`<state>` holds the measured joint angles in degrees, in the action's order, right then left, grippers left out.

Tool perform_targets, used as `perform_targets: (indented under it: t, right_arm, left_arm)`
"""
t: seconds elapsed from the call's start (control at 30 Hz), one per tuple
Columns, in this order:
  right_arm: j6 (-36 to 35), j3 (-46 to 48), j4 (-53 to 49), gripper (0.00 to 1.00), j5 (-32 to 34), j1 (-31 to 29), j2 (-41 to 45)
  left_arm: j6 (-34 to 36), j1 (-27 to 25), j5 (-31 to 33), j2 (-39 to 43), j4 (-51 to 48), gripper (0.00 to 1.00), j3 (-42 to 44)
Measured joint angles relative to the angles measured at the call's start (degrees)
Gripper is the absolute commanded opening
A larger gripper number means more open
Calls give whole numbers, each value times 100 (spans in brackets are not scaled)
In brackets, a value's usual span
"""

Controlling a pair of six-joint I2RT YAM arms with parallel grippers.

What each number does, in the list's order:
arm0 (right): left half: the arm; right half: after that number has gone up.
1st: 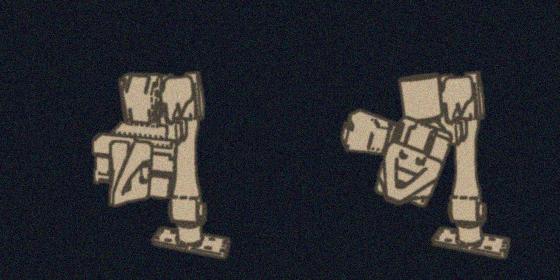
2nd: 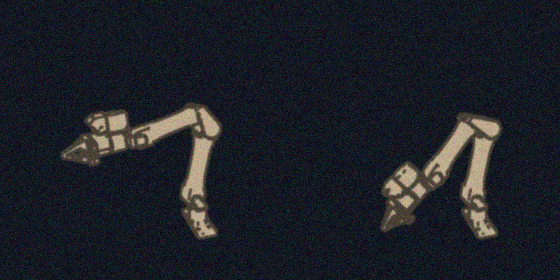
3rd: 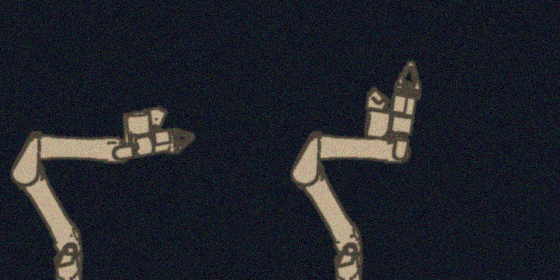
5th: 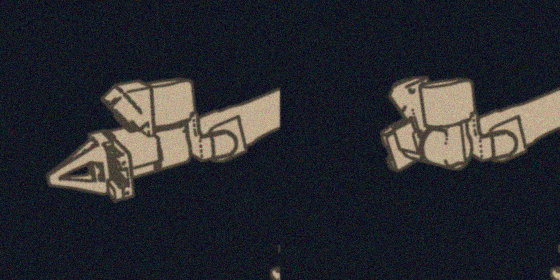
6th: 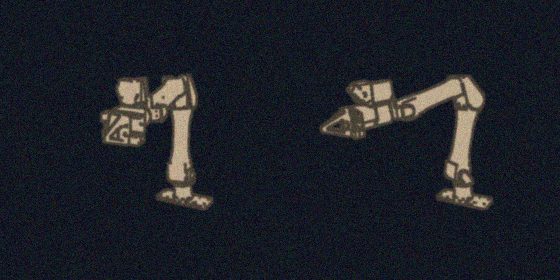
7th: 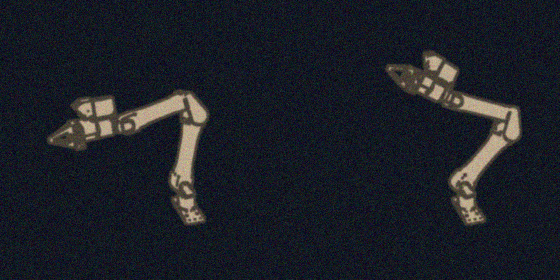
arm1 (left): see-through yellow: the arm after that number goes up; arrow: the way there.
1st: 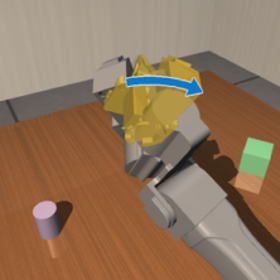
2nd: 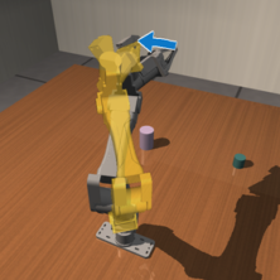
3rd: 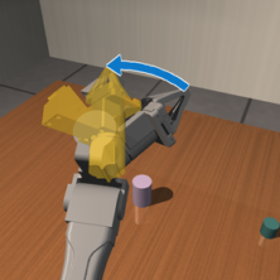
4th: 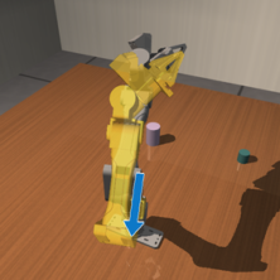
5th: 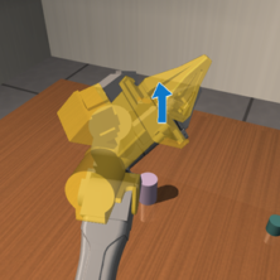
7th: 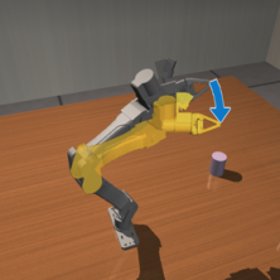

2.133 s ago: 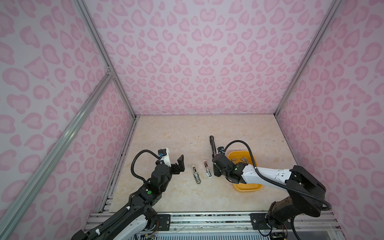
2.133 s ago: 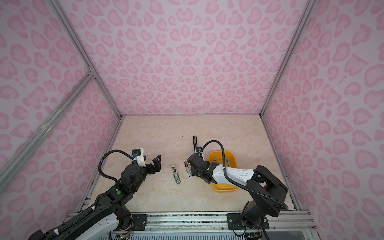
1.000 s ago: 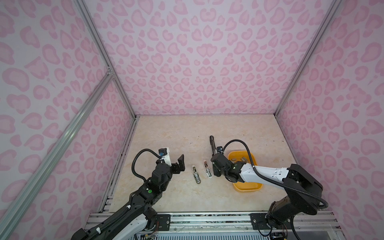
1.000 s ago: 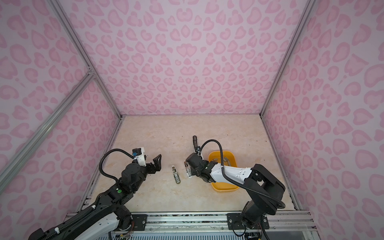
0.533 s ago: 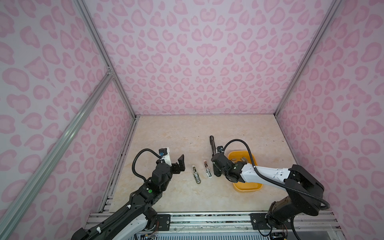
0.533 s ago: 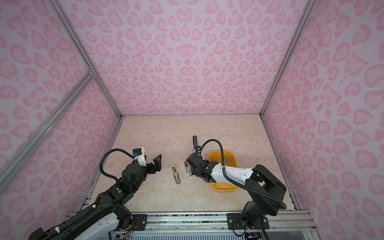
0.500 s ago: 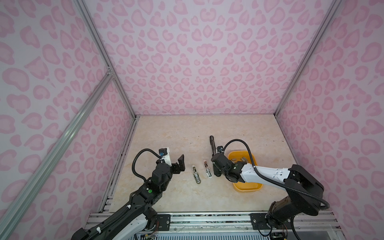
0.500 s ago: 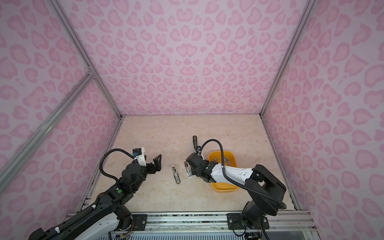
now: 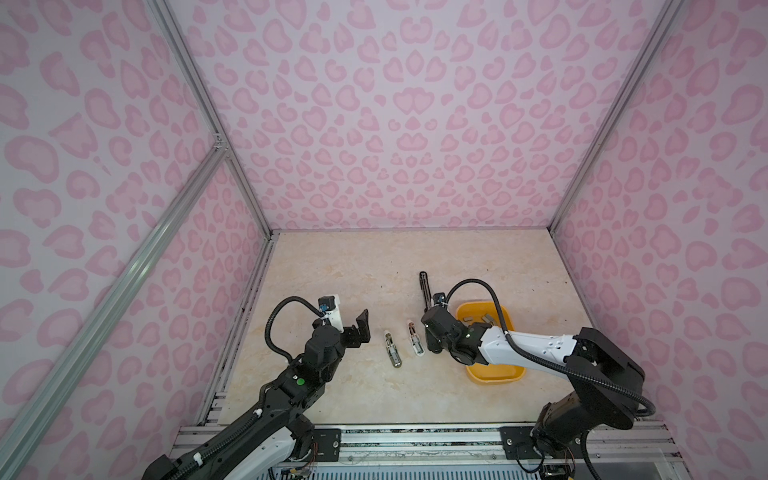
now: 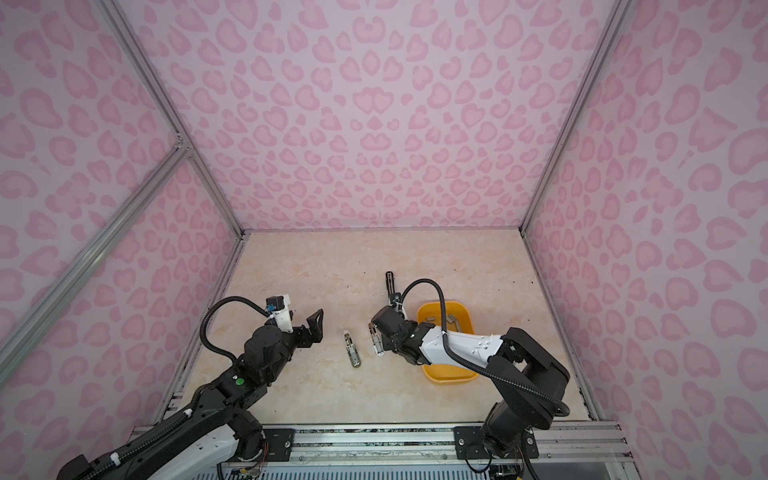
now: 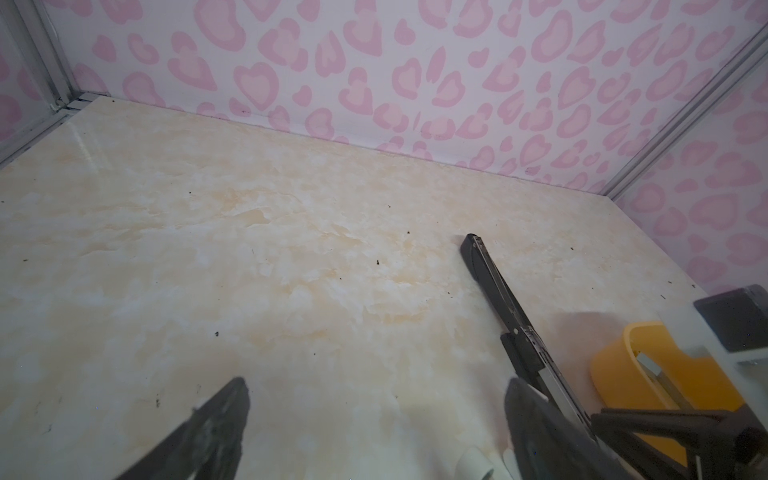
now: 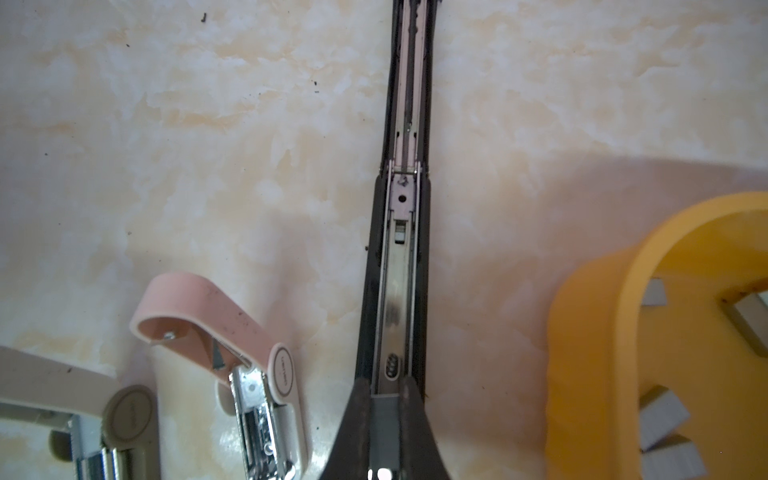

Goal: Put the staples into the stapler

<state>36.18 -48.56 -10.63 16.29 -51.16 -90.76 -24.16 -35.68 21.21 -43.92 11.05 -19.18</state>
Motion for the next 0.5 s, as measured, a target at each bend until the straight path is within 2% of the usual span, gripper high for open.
perform_targets:
  t: [0.5]
  right_arm:
    - [26,140,37,0,-46,-7,105]
  left_arm:
    - [20,0,4,-4,-4,97,-11]
